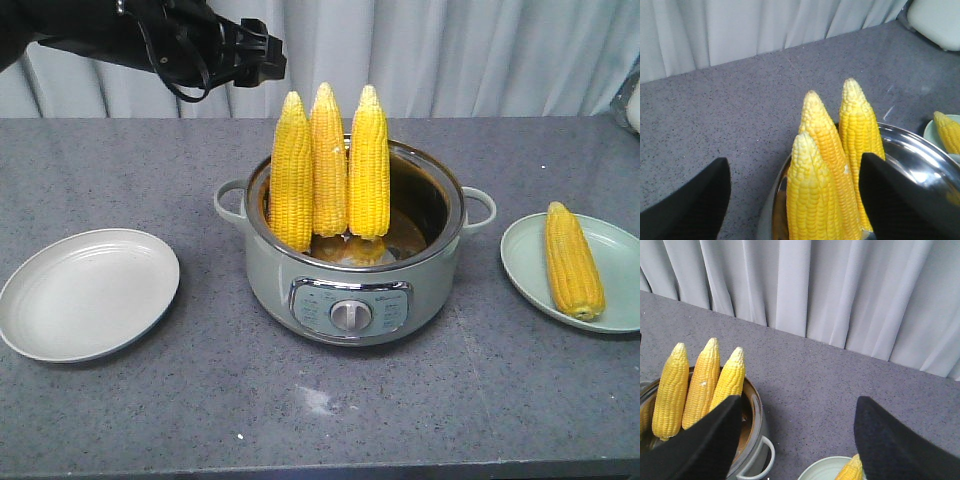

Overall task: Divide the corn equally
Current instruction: 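Move the left gripper over the pot toward the nearest corn cob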

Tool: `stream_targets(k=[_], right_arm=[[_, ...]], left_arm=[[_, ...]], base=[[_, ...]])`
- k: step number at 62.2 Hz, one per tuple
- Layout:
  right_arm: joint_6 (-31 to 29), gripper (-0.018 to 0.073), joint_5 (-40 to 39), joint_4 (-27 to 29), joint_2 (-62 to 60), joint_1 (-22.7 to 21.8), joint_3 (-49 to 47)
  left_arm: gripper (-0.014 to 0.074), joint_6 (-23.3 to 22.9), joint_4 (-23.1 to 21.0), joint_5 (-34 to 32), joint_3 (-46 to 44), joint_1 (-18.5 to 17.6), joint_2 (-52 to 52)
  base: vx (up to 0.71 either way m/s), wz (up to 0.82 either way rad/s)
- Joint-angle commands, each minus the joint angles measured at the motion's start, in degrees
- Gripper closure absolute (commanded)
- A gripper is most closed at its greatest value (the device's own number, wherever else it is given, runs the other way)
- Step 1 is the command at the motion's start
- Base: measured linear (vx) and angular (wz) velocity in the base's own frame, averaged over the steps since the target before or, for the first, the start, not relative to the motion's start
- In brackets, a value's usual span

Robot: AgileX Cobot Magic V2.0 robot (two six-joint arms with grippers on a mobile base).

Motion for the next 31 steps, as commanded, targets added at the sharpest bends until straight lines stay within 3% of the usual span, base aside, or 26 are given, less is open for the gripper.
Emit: stream_targets(k=[1, 10, 23, 31], right_arm=[[-0.1, 0.0083, 1.1, 1.4, -1.1, -0.3, -1.4], [-0.1, 0.0083, 1.1, 1.4, -1.1, -0.3, -1.4], [-0.1, 0.0083, 1.1, 0.8, -1.1, -0.3, -1.4], [-0.1, 0.0083, 1.1, 0.1, -1.1, -0.3, -1.4]], left_arm=[[0.0069, 0.1, -1.8, -4.9, -2.0, -0.3, -1.7], [0.0069, 1.2, -6.3, -5.6, -2.0, -0.3, -0.6], [0.0069, 1.2, -6.5, -6.2, -2.0, -0.3, 1.4], [0.0069, 1.7, -9.0, -7.5, -2.0, -0.3, 2.5]], base=[[0.0, 0.0], [0.0, 0.0], [0.0, 0.0], [0.0, 0.0]])
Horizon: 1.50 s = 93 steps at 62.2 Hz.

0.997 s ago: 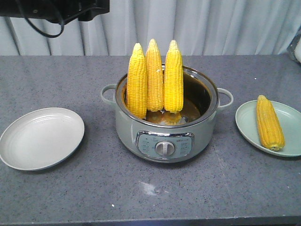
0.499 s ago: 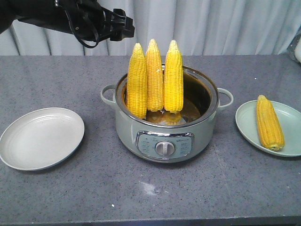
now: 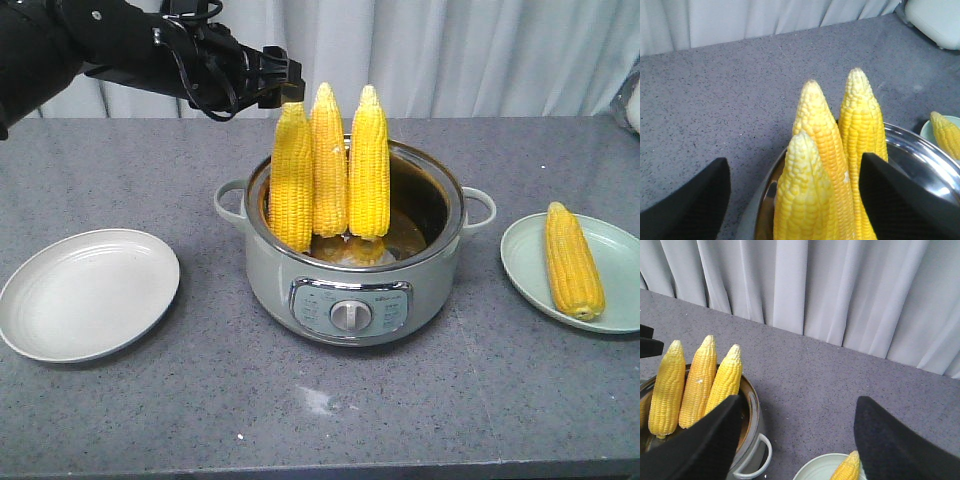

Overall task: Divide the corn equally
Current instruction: 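Move the left gripper over the pot toward the nearest corn cob, then grasp the corn cob with the left gripper and lift it out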

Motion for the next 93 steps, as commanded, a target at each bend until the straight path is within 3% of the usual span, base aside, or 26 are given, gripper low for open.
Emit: stream_targets(k=[1, 19, 53, 63, 78, 93], right_arm=[[-0.1, 0.0083, 0.9, 1.0, -1.1, -0.3, -1.4], [-0.1, 0.0083, 0.9, 0.8, -1.1, -0.3, -1.4], [-0.1, 0.012, 0.9, 0.8, -1.1, -0.3, -1.4], [-0.1, 0.0125, 0.9, 0.8, -1.1, -0.3, -1.4], [-0.1, 0.0125, 0.9, 0.8, -1.1, -0.3, -1.4], [0.1, 0.0125, 0.9, 0.8, -1.1, -0.3, -1.4]], left_arm=[[0.0069, 0.8, -3.6, -4.6, -2.0, -0.3, -2.3], [0.0069, 2.9, -7.5, -5.1, -2.0, -0.3, -0.1], [0.0089, 3.0, -7.7, -4.2, -2.0, -0.3, 1.7], [0.022, 3.0, -7.6, -2.7, -2.0, -0.3, 1.7], [0.0597, 3.0, -7.6, -0.6, -2.0, -0.3, 1.7], [0.0605, 3.0, -7.4, -0.3, -2.0, -0.2, -2.7]], base=[[0.0, 0.0], [0.0, 0.0], [0.0, 0.0], [0.0, 0.0], [0.0, 0.0], [0.0, 0.0]])
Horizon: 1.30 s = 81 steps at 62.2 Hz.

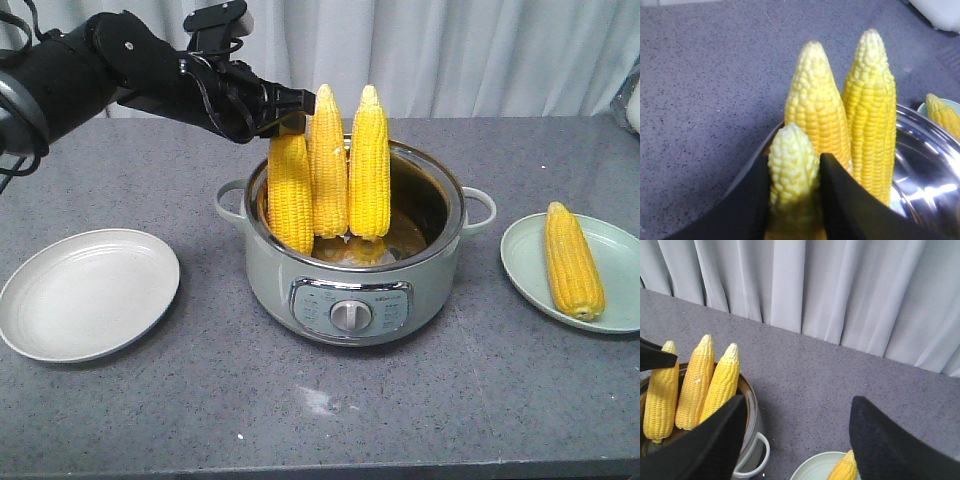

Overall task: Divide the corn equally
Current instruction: 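Grasp the corn cob with the left gripper and lift it out, then lower the corn cob onto the beige plate and release it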

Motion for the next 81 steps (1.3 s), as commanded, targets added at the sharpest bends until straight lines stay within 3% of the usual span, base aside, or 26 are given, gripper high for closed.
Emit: stream_targets(k=[1, 8, 16, 25, 39, 47, 58, 68, 81], right_arm=[[0.0, 0.0125, 0.9, 1.2, -1.1, -0.3, -1.4], [0.0, 0.0125, 0.9, 1.3, -1.1, -0.3, -1.4], [-0.1, 0.0125, 0.9, 1.3, -1.1, -0.3, -1.4], [-0.2, 0.0125, 0.9, 1.3, -1.1, -0.3, -1.4], [-0.2, 0.0125, 0.9, 1.3, -1.1, -0.3, -1.4], [-0.2, 0.0125, 0.9, 1.3, -1.1, -0.3, -1.4], [-0.2, 0.0125, 0.9, 1.3, -1.1, -0.3, -1.4], [-0.2, 0.0125, 0.9, 1.3, -1.1, -0.3, -1.4], [-0.2, 0.0125, 0.9, 1.3, -1.1, -0.3, -1.4]], left_arm=[[0.0605, 0.2, -1.5, -2.1, -2.0, 0.0, -6.9], [0.0605, 0.2, 0.8, -1.1, -2.0, 0.0, -12.1], [0.0605, 0.2, 8.1, 1.6, -2.0, 0.0, -18.5], [0.0605, -1.2, 20.5, 9.1, -2.0, 0.0, -24.1], [0.0605, -8.9, 41.0, 23.5, -1.9, 0.0, -24.9], [0.0605, -13.0, 48.0, 26.6, -1.9, 0.0, -23.0], [0.0605, -13.4, 48.5, 28.1, -1.9, 0.4, -20.0], [0.0605, -13.5, 47.9, 30.6, -1.6, 3.8, -16.6], [0.0605, -13.7, 41.1, 27.7, 3.2, 7.7, -14.4]], base=[[0.0, 0.0], [0.0, 0.0], [0.0, 0.0], [0.0, 0.0], [0.0, 0.0], [0.0, 0.0], [0.0, 0.0], [0.0, 0.0], [0.0, 0.0]])
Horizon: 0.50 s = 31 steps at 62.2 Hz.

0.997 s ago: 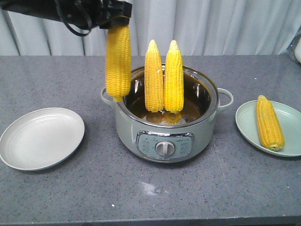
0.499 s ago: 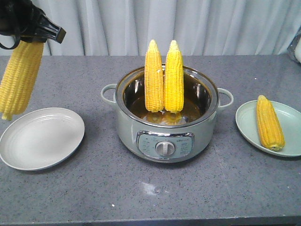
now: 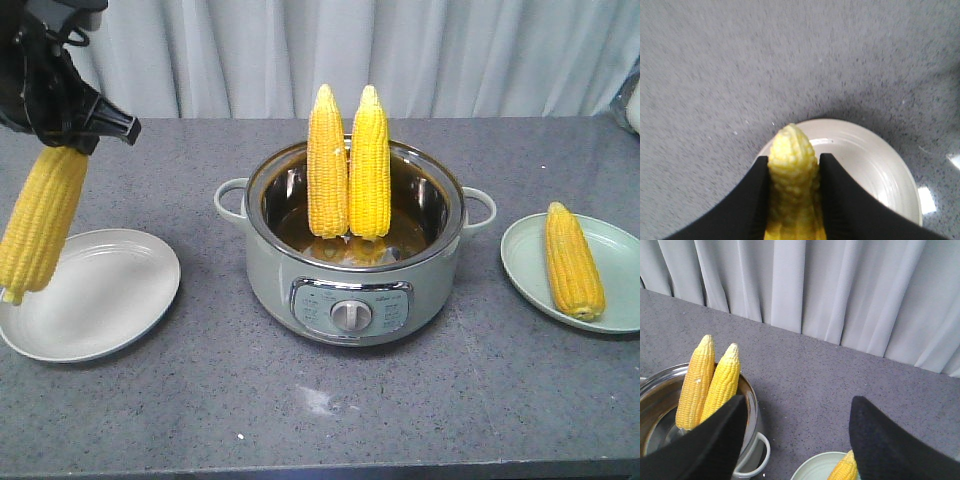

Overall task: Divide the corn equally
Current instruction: 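Lower the corn cob onto the beige plate and release it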

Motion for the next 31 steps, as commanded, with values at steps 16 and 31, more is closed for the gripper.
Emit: stream_targets(k=[16, 31], right_arm=[[-0.3, 0.0125, 0.9, 1.3, -1.1, -0.3, -1.4], [-0.3, 0.0125, 0.9, 1.4, -1.1, -0.3, -1.4]], left_arm=[[0.0605, -0.6, -2.3, -8.6, 9.4, 2.4, -1.4], [0.0603, -0.6, -2.8, -12.8, 11.2, 2.4, -1.4]], base=[[0.0, 0.0], [0.0, 0.0]])
